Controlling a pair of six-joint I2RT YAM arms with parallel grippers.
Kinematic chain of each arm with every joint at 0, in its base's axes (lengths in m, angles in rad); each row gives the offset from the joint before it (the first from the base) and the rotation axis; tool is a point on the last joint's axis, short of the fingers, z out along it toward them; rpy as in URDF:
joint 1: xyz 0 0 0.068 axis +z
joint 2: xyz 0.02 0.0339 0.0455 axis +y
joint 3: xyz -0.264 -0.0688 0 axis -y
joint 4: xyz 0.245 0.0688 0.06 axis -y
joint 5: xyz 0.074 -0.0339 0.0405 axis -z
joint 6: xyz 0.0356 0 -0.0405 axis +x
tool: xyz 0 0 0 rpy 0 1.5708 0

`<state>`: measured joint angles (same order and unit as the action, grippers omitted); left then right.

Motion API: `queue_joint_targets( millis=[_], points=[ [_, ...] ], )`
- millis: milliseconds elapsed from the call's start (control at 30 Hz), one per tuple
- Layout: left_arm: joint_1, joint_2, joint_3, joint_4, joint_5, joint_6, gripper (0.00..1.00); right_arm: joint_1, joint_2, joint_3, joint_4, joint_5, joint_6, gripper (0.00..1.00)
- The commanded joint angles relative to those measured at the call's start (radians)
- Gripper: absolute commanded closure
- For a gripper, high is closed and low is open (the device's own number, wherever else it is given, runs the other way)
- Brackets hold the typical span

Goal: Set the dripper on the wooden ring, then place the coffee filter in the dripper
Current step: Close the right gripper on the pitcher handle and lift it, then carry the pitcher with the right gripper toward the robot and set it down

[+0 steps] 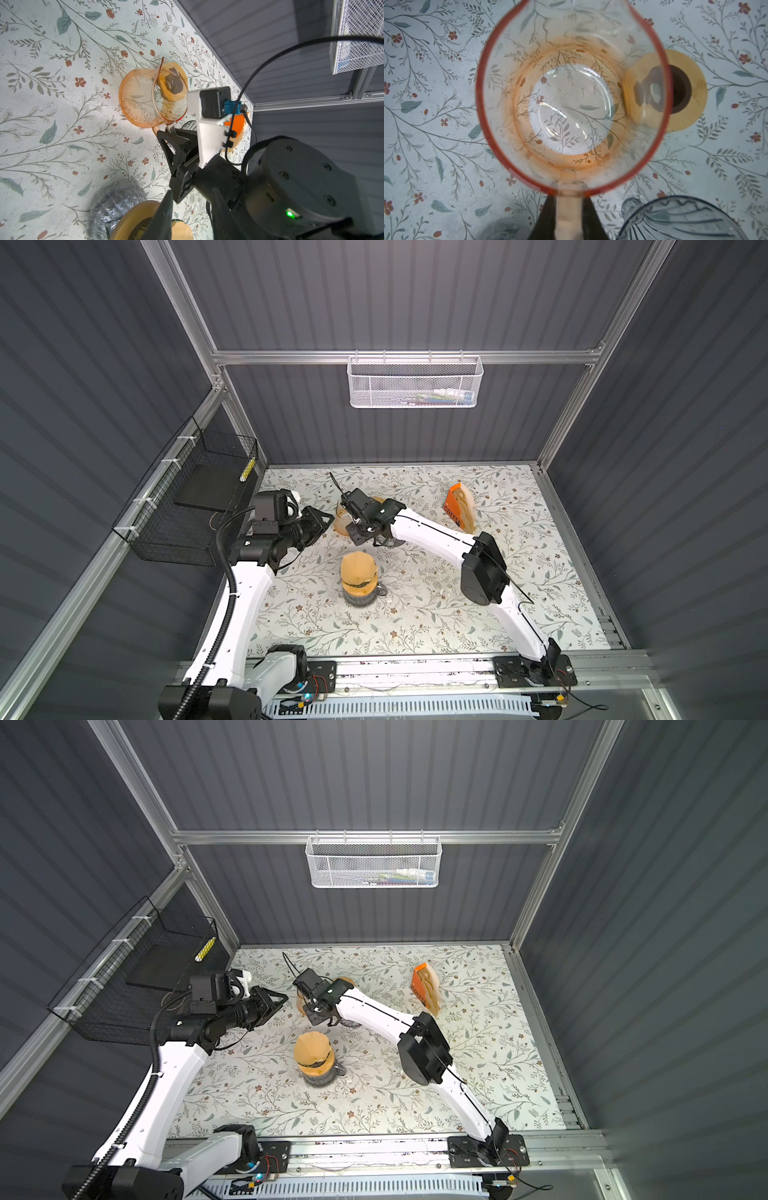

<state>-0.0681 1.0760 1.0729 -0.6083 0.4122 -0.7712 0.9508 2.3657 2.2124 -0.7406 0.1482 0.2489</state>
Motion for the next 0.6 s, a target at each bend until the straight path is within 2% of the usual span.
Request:
queue_joint_targets(
  millis=[0, 567],
  points=[
    [0.007, -0.018, 0.020, -0.024, 0.005, 0.006, 0.68, -0.003, -0.061, -0.024, 0.038, 0.033, -0.013, 1.00],
    [0.007, -0.022, 0.053, -0.050, 0.011, 0.003, 0.67, -0.015, -0.191, -0.132, 0.057, 0.068, -0.012, 1.00]
  ],
)
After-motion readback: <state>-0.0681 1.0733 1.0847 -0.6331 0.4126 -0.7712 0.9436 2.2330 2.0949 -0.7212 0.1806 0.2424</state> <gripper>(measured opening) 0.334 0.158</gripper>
